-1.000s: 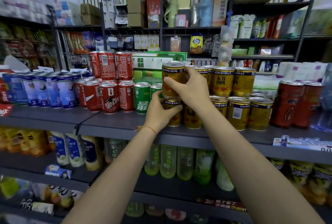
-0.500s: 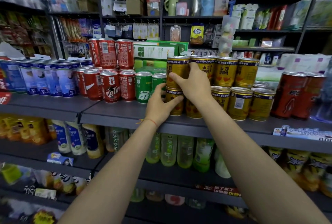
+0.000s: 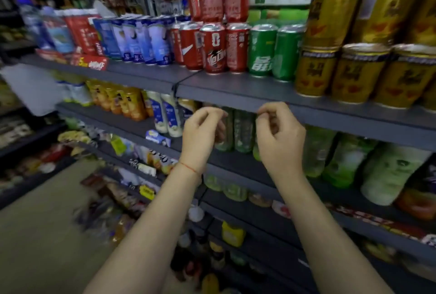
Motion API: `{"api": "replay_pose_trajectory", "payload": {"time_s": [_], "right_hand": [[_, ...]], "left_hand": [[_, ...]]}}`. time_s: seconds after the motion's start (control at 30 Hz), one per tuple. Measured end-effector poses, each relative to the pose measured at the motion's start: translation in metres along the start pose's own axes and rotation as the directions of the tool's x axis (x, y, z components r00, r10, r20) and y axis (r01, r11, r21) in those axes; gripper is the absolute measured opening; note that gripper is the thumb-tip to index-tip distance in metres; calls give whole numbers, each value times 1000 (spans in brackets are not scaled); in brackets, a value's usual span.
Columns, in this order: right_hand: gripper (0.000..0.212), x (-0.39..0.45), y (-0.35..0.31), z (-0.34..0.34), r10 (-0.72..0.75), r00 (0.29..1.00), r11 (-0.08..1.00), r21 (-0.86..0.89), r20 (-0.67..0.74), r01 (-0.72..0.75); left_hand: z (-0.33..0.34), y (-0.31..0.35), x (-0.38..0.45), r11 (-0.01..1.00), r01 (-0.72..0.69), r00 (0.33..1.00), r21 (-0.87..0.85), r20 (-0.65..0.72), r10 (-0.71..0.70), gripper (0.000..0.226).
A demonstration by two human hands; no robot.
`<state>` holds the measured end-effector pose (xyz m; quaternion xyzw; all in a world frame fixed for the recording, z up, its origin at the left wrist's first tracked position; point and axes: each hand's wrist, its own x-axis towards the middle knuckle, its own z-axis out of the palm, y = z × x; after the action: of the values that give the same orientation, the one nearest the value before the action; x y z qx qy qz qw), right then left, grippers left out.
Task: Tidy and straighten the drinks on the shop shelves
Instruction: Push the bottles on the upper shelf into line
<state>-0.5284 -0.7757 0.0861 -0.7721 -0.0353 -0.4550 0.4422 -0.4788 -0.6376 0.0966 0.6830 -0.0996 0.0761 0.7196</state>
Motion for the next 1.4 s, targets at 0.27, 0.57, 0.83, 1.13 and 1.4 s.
{"api": "replay_pose_trajectory", "payload": {"time_s": [0.27,0.57,0.83,1.13,1.4], "right_hand": [[14,-97,24,125,445,791,895,-195,419,-401],[21,-138,-29,294,518,651,855,-301,555,-423],[14,-153,-51,429,499,576,860,-288,647,-421],[37,-128,23,586,566,423,797,-338,708,-500],[74,-87,95,712,610,247,749,-446,753,-489]], "left_hand": [[-157,-92,4,884,355,900,305,144,-411,27],[-337,-136,47,905,418,906,80,35,-421,25],[-443,-179,95,859,511,860,41,-23,-510,23],[-497,-258,220,798,579,815,169,-99,-570,21],[-523,-338,347,687,579,788,440,-83,-611,27]]}}
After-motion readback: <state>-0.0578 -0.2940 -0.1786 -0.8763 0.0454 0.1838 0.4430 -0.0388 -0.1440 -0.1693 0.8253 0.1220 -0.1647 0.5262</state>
